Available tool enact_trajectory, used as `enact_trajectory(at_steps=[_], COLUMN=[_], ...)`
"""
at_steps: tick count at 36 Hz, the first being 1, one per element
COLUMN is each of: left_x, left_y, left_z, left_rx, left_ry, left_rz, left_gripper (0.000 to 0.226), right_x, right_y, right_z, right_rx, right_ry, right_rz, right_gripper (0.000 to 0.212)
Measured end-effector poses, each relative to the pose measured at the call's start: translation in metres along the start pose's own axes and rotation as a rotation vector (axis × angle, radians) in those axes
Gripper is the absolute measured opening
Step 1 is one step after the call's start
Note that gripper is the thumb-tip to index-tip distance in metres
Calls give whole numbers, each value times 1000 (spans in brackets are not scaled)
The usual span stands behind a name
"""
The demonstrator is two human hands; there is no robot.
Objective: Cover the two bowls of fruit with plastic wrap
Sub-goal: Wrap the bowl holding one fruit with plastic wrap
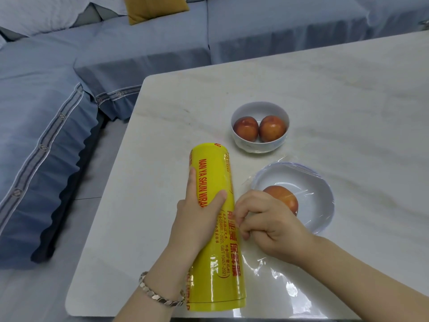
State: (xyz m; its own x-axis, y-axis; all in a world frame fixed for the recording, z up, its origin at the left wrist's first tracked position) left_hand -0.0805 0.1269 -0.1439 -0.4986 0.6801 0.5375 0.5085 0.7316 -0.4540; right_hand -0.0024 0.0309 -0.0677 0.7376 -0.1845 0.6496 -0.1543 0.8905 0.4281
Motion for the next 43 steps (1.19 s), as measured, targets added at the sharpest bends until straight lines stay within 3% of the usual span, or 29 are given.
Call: enact_trajectory(at_steps=[12, 16, 20, 25, 31, 38, 43], left_x=[5, 8, 10, 8, 9, 9, 6], left_y=[-1, -3, -5, -4, -4, -4, -3], left_z=[2, 0, 2, 2, 5, 4, 2], left_rx=[-9, -54, -62, -55, -38, -45, -39], left_ry=[-49, -145, -196, -177, -186, -184, -137], left_rz=[-3, 10, 4, 4, 7, 3, 16], left_gripper=[78, 77, 76, 75, 74, 76, 78], right_x=[3, -6, -8, -10, -17, -16, -15], right_y=[-7, -11, -9, -1, 12, 12, 12], right_z=[-14, -31, -31, -40, -43, -54, -51], right_rx=[-107, -380, -581, -788, -788, -804, -826], right_ry=[140, 296, 256, 20, 5, 19, -116], right_rz=[-111, 31, 221, 351, 340, 190, 143], right_gripper=[25, 22, 10, 37, 35, 42, 40])
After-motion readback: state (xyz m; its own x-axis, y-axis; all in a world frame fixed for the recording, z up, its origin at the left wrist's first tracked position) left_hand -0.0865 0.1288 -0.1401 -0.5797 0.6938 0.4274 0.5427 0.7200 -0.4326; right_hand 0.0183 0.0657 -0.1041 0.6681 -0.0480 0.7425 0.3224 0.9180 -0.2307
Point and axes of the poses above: each hand's wrist, its own y-axis towards the middle knuckle, its own x-axis out of the back of the hand, z = x × y, the point moved 10 cm from there along y, towards the middle knuckle, and after that the axes turned 10 degrees about z, right-handed, at the moved point
